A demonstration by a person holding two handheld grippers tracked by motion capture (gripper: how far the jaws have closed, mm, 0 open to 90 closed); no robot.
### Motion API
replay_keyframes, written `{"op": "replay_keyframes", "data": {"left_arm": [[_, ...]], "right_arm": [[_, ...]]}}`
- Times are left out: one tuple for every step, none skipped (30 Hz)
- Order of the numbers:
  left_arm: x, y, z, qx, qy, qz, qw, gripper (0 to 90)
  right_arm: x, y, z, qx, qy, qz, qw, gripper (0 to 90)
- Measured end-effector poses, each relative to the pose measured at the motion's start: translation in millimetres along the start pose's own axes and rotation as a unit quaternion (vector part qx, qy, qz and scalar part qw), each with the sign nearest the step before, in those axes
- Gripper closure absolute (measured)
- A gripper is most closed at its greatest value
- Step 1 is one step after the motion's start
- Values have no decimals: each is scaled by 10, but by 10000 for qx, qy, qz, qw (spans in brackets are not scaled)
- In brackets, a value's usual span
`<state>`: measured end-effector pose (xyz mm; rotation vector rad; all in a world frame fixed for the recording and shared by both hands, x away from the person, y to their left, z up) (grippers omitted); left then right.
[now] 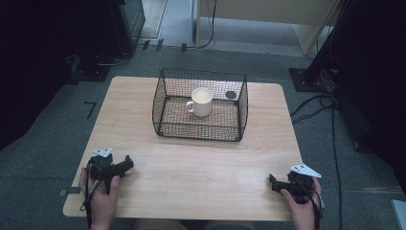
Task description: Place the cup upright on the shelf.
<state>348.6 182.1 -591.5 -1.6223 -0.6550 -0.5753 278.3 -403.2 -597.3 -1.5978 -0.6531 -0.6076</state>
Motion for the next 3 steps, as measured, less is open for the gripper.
{"op": "replay_keyframes", "data": {"left_arm": [[0,0,-1,-1,1,1,10000,12],[0,0,-1,-2,1,1,10000,12],[0,0,-1,-3,1,1,10000,12]], "right_arm": [[1,1,-1,2,-10,-8,10000,0],[1,1,0,4,-12,-7,10000,0],[1,1,0,2,-12,-8,10000,0]]}}
Point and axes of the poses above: each handheld gripper's, and its own axes: y roughly forward along the jaws, x roughly out of its top, z roughly to its left, the point moved 10 cm from there along y, roughly forward along the jaws, and after that the axes turned 12 degrees about -x, right-handed, at the moved point
